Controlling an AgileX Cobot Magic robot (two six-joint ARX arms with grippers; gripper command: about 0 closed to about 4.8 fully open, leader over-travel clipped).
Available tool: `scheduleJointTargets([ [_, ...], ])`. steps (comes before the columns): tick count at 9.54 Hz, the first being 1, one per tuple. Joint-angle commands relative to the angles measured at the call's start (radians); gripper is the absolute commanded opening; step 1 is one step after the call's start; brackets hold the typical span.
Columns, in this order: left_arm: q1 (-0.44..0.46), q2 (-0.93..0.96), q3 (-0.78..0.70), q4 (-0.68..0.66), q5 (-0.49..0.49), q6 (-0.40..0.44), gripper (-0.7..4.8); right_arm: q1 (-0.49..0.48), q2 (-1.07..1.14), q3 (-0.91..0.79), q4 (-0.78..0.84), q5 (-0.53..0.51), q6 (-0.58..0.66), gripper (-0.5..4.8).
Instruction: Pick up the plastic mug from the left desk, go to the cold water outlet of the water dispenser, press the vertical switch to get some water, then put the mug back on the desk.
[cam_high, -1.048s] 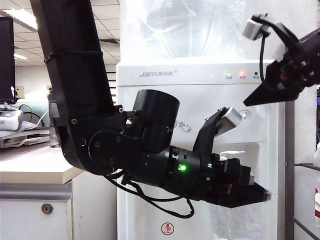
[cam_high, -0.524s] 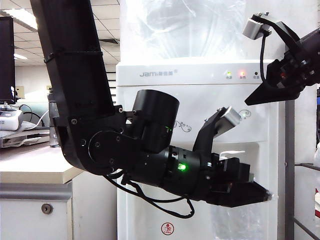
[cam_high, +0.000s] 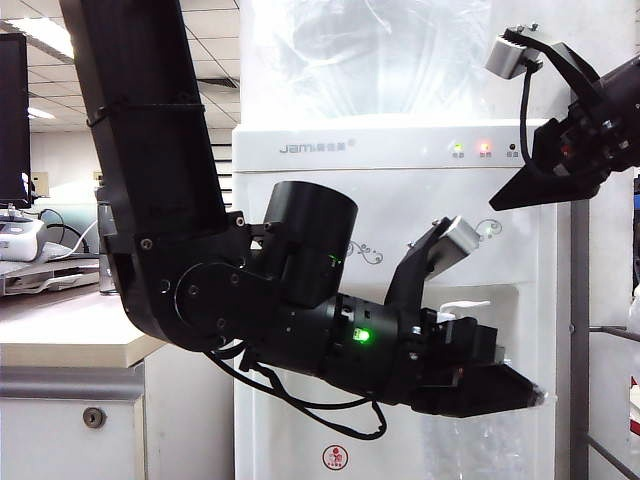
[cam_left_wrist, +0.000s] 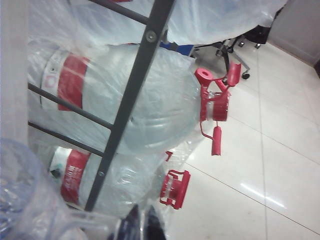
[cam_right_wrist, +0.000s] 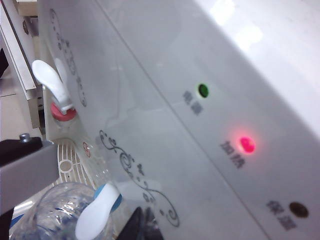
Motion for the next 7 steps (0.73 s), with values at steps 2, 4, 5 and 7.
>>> scheduleJointTargets([
  [2,-0.023,-0.010,-0.001,0.058,0.087,0.011,-0.06,0.000,-0.007,0.002,0.025,0.001,0.005,-0.01],
  [4,-0.035,-0.010,-0.001,0.058,0.119,0.012,-0.06,-0.002,-0.007,0.003,0.025,0.006,0.005,-0.01],
  [5,-0.041,-0.011,-0.001,0.061,0.119,0.012,-0.06,-0.003,-0.007,0.003,0.026,0.013,0.005,-0.01],
  [7,-0.058,-0.012,-0.001,0.072,0.121,0.018,-0.06,-0.003,-0.010,0.003,0.030,0.024,0.005,-0.01],
])
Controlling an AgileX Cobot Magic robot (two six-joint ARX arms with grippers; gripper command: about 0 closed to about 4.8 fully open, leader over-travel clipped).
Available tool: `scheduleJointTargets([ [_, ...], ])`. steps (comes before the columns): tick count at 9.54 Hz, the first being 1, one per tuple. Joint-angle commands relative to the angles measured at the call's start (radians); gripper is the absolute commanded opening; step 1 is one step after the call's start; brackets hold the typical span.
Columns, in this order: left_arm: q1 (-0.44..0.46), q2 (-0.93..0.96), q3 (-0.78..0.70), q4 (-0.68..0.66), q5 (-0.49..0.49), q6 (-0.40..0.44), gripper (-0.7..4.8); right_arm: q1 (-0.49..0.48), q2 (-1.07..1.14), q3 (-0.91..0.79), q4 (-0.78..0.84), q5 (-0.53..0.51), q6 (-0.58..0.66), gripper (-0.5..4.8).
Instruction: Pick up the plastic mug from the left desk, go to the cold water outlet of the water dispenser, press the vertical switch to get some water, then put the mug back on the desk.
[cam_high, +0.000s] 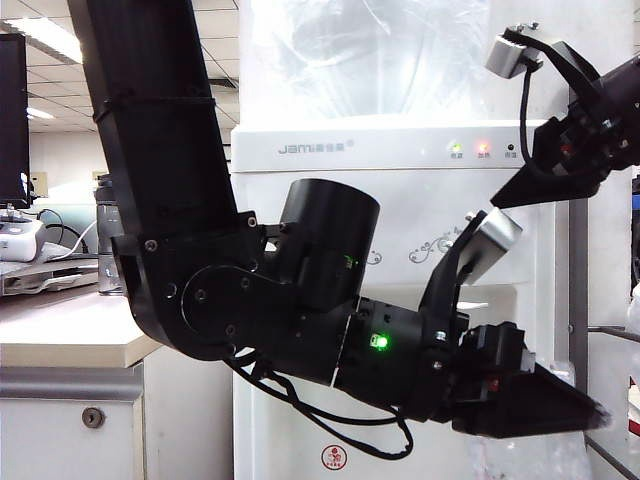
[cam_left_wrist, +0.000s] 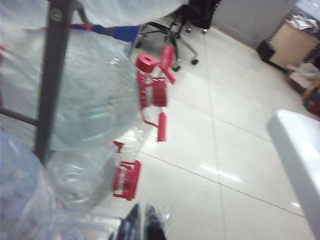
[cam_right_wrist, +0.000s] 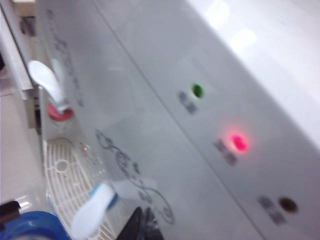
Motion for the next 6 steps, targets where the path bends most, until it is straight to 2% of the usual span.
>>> scheduleJointTargets([
  [1,-0.017,-0.013,0.006,0.075,0.010,0.021,-0.06,-0.001,-0.013,0.003,0.025,0.008,0.006,-0.01],
  [6,-0.025,-0.021,0.006,0.128,0.002,0.022,-0.06,-0.016,-0.059,0.005,0.105,0.008,0.127,-0.01],
])
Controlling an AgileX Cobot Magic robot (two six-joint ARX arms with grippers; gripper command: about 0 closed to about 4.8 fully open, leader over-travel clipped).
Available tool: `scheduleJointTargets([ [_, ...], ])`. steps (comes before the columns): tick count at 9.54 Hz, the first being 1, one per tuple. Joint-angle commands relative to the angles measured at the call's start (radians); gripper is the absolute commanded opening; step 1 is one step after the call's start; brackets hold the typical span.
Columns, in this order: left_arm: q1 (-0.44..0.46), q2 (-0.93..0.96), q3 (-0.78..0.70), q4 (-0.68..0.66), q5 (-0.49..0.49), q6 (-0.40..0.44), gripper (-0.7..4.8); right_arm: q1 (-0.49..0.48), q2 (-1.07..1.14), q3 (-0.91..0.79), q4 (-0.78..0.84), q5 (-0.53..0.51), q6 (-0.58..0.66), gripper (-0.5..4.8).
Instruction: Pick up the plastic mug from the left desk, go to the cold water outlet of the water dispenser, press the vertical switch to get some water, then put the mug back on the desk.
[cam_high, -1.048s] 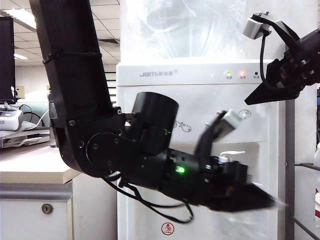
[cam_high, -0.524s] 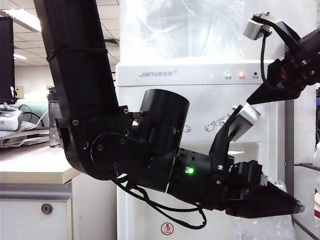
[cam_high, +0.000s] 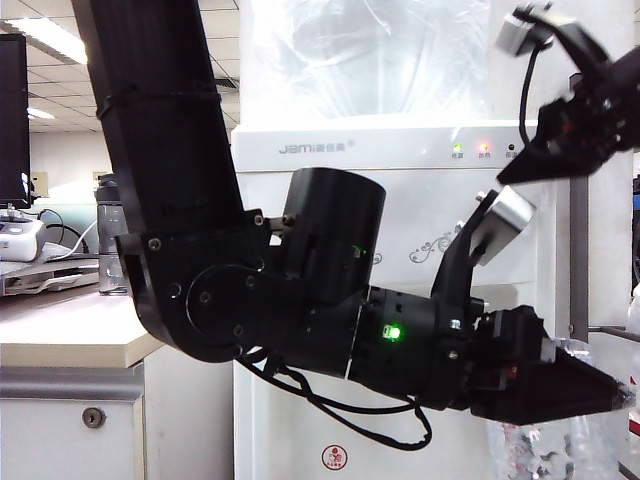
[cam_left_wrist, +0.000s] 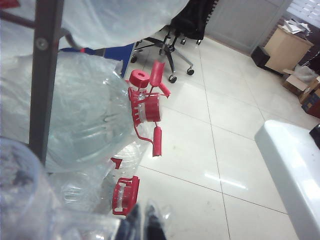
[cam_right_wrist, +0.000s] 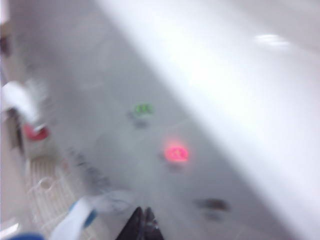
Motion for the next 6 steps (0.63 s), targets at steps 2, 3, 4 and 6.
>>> scheduleJointTargets([
  [2,-0.002,-0.034,0.003,0.061,0.005,0.029,-0.06,0.002,-0.070,0.005,0.069,-0.002,0.091,-0.01],
  [3,-0.002,-0.043,0.003,0.061,0.005,0.038,-0.06,0.002,-0.088,0.005,0.083,-0.002,0.114,-0.01],
  [4,-0.002,-0.050,0.003,0.061,0.005,0.042,-0.06,0.001,-0.100,0.005,0.089,-0.002,0.127,-0.01],
  [6,-0.002,-0.068,0.002,0.061,0.005,0.047,-0.06,0.001,-0.131,0.005,0.110,-0.002,0.156,-0.01],
])
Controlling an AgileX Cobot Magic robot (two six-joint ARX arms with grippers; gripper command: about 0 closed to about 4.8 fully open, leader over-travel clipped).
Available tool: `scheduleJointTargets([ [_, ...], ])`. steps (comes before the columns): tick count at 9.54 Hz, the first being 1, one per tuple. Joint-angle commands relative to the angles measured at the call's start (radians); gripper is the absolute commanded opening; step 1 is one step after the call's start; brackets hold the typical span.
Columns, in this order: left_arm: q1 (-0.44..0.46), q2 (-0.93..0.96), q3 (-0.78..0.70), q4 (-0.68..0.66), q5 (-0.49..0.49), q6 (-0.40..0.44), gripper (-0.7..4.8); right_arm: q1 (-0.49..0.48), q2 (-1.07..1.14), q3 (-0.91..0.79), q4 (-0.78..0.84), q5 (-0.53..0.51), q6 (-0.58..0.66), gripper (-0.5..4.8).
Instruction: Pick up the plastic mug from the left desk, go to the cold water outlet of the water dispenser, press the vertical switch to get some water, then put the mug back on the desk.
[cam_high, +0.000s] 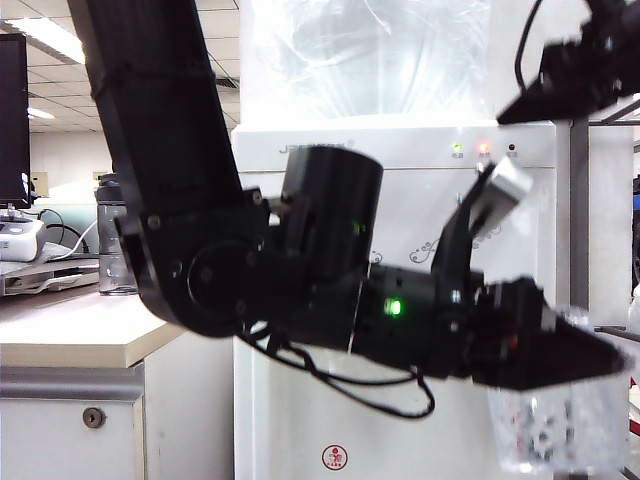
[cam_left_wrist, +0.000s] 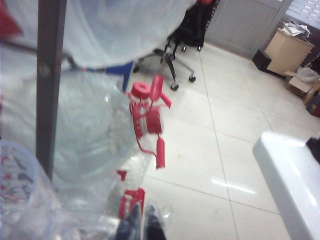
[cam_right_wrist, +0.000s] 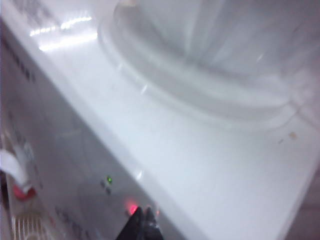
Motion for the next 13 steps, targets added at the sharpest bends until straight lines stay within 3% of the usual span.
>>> scheduleJointTargets([
  [1,-0.002,-0.035,0.002,0.052,0.008,0.035,-0.06,0.000,-0.040,0.004,0.045,-0.001,0.049,-0.01],
  [8,-0.002,-0.146,-0.064,0.034,-0.017,0.074,-0.06,-0.012,-0.132,0.005,0.097,0.002,0.172,-0.01],
  [13,-0.002,-0.274,-0.085,-0.060,-0.041,0.125,-0.06,-0.012,-0.177,0.005,0.111,0.002,0.204,-0.01],
])
